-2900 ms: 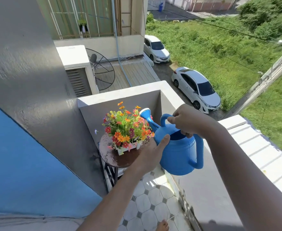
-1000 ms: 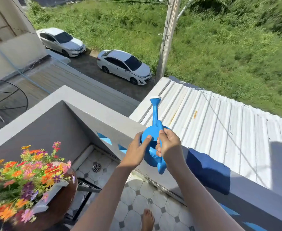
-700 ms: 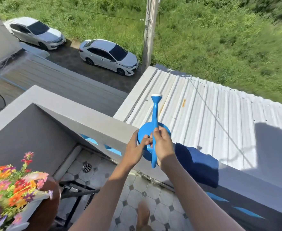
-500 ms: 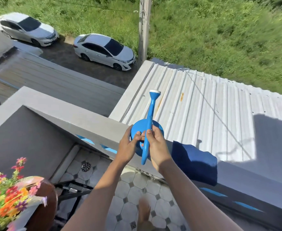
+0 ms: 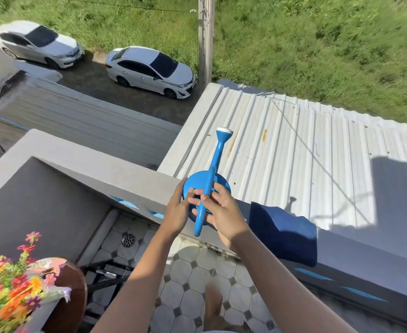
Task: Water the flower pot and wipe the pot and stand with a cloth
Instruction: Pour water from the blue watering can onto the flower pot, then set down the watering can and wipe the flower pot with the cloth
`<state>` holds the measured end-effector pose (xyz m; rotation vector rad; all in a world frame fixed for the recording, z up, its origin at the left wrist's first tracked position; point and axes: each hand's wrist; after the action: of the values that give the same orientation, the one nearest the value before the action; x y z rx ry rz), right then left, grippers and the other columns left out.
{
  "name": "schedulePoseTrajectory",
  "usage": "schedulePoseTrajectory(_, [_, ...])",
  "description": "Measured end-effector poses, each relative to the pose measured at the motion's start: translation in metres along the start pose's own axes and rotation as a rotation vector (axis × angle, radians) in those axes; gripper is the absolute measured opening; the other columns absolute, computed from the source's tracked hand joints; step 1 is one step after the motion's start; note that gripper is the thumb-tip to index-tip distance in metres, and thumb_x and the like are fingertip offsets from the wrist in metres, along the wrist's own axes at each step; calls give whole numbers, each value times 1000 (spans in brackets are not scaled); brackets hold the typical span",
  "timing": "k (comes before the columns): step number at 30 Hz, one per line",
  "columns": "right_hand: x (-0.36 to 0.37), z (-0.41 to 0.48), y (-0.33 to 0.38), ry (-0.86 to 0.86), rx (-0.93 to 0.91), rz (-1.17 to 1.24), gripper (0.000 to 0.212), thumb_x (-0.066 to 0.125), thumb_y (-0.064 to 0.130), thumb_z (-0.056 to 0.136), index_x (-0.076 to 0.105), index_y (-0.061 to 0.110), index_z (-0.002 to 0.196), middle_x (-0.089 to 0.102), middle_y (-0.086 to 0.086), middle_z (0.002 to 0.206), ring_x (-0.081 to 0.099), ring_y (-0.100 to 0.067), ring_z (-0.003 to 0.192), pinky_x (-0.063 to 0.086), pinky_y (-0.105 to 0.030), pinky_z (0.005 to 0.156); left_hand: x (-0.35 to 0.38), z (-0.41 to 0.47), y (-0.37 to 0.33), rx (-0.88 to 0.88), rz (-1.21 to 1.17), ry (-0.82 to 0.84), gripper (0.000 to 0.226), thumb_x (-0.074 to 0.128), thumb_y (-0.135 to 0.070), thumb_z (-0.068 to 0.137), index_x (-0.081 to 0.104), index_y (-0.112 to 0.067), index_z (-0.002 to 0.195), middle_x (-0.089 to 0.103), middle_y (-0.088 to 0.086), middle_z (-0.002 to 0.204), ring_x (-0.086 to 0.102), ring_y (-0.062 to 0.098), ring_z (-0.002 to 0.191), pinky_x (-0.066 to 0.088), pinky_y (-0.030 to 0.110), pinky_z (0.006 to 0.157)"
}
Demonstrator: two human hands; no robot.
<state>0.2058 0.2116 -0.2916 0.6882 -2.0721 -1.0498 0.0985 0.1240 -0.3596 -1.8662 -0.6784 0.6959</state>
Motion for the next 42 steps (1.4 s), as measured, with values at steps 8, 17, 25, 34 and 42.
schedulePoseTrajectory(8, [-10, 1, 1, -26, -20, -130, 36, 55, 12, 100, 50, 18, 136, 71, -3, 118, 71, -18, 105, 59, -32, 86, -1, -1, -2, -37, -3, -31, 46, 44, -49, 96, 45, -35, 140, 58, -8, 136, 56, 13, 125, 43, 41, 109])
schedulePoseTrajectory(17, [-78, -3, 4, -402, -123, -273, 20, 53, 10, 99, 63, 19, 114, 71, -2, 101, 65, -10, 74, 50, -28, 63, 40, -51, -101, 541, 226, -320, 26, 50, -29, 99, 60, -16, 119, 62, -7, 116, 58, 8, 110, 47, 23, 91])
schedulePoseTrajectory(25, [-179, -45, -29, -664, -203, -606, 17, 54, 4, 93, 67, 15, 95, 70, 3, 86, 65, -13, 77, 47, -23, 73, 147, -53, -24, 396, 640, 252, 42, 61, -35, 87, 58, -18, 125, 62, 1, 118, 53, 19, 109, 45, 38, 94])
schedulePoseTrajectory(34, [-216, -82, -98, -505, -23, -1045, 54, 55, -10, 80, 58, 24, 122, 49, 7, 128, 38, -15, 123, 36, -23, 100, 178, -43, 63, 595, 1375, 333, 74, 81, -31, 61, 50, -17, 126, 54, 9, 119, 52, 30, 110, 45, 43, 85])
schedulePoseTrajectory(42, [-215, -83, -117, -777, 42, -1211, 62, 72, 20, 80, 44, 31, 134, 44, 1, 136, 39, -22, 128, 41, -47, 99, 187, -46, 52, 669, 1131, 245, 28, 50, -21, 86, 66, -16, 109, 65, 2, 89, 60, 28, 80, 47, 39, 71])
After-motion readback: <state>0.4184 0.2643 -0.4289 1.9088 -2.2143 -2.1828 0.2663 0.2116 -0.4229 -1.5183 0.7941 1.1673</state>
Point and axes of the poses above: each hand's wrist, its own z-axis towards the middle knuckle, its own x-axis out of the palm, y = z × x
